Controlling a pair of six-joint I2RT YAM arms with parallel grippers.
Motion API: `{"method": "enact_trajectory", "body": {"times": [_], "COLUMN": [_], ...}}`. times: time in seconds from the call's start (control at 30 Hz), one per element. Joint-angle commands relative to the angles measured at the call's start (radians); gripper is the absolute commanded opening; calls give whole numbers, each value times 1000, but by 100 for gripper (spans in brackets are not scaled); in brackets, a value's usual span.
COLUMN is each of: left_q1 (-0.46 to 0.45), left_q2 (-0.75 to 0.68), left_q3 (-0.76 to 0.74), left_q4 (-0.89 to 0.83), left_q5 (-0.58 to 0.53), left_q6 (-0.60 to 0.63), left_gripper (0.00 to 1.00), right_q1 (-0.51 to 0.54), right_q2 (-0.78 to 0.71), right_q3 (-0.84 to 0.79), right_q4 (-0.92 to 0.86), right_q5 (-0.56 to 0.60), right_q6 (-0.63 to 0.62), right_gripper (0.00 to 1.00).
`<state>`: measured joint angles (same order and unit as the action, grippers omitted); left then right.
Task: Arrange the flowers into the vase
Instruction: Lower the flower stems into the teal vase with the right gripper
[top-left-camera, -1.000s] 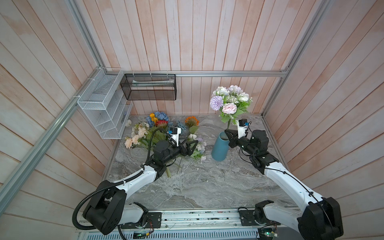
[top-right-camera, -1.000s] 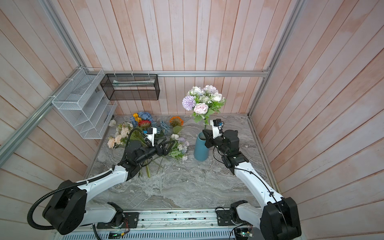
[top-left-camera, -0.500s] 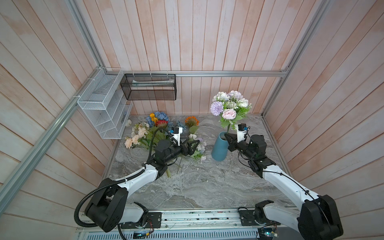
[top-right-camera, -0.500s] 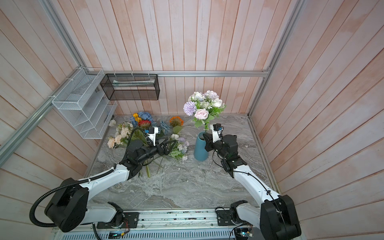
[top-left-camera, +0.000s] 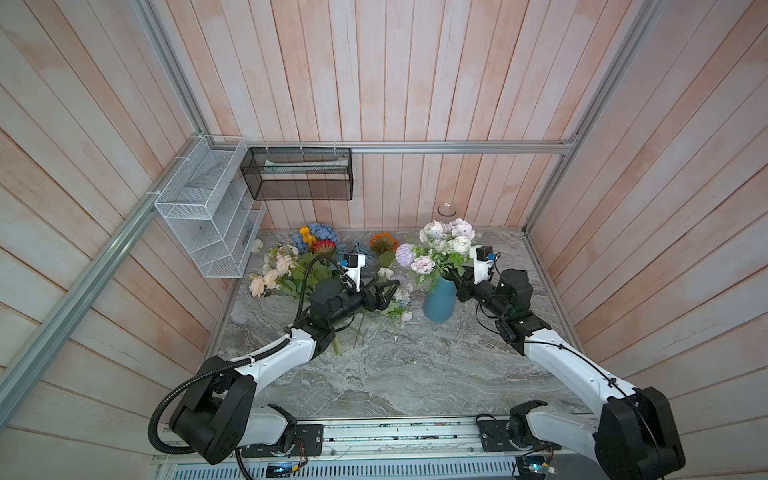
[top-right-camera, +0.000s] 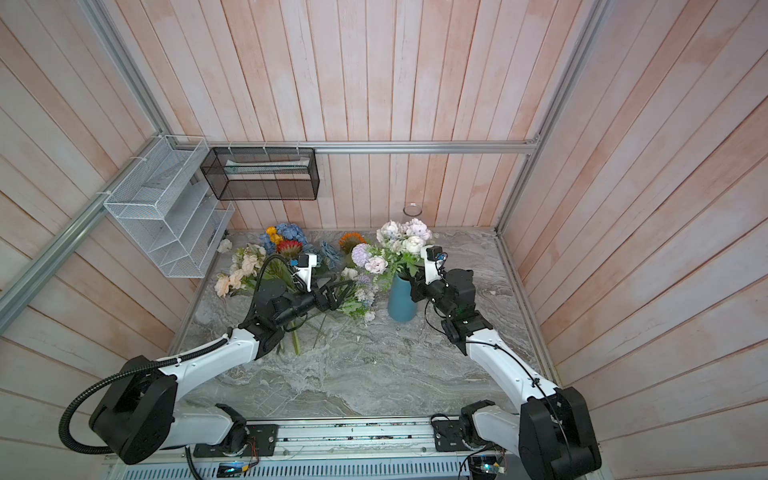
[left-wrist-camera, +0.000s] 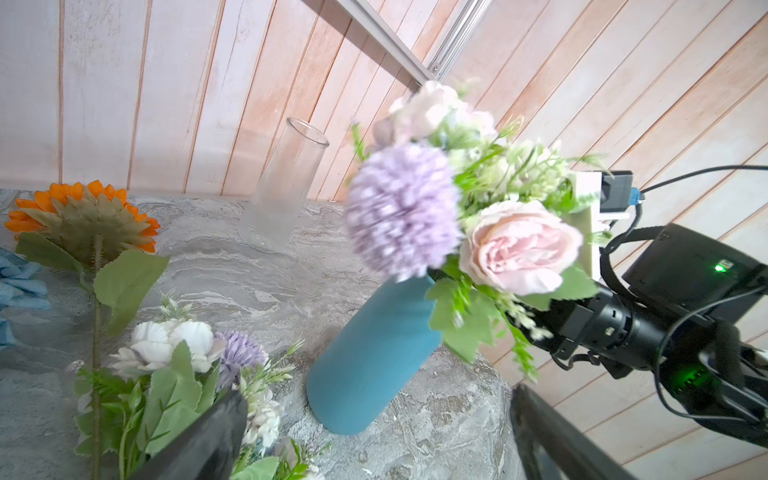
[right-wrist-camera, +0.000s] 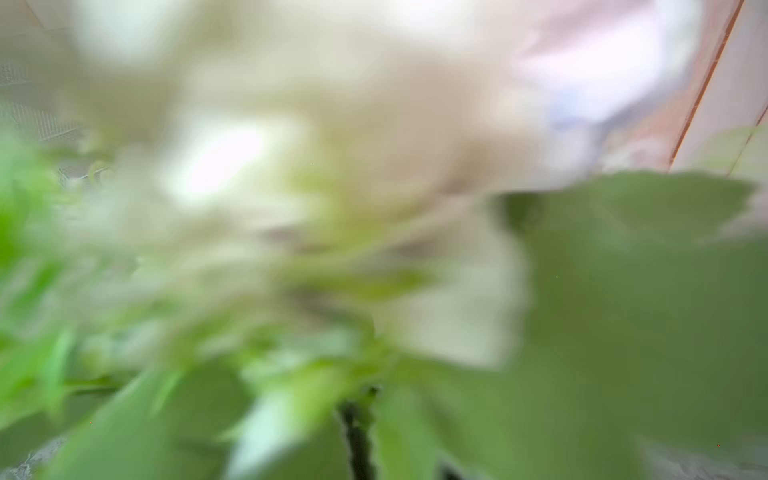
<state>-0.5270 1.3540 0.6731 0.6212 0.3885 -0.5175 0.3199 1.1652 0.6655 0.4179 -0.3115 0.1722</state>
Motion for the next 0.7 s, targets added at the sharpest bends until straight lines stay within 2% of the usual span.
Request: {"method": "enact_trajectory", "body": {"times": [0.0, 0.3, 0.5, 0.67], "left_q1": [-7, -7, -7, 6], "left_q2": [5, 3, -12, -39], "left_q3": [19, 17, 17, 14], "left_q4": [23, 20, -8, -35], "left_q5": [13, 7, -41, -97], "left_q6": [2, 1, -1, 11], "left_gripper": [100, 100, 100, 100], "right_q1": [1, 0, 1, 1], "right_q2": [12, 3, -31, -87], "right_q3": [-10, -2, 5, -10], "right_q4": [22, 7, -55, -137], "right_q5": [1, 3, 4, 41], "right_q6": [12, 6, 3, -19], "right_gripper": [15, 16, 27, 42]}}
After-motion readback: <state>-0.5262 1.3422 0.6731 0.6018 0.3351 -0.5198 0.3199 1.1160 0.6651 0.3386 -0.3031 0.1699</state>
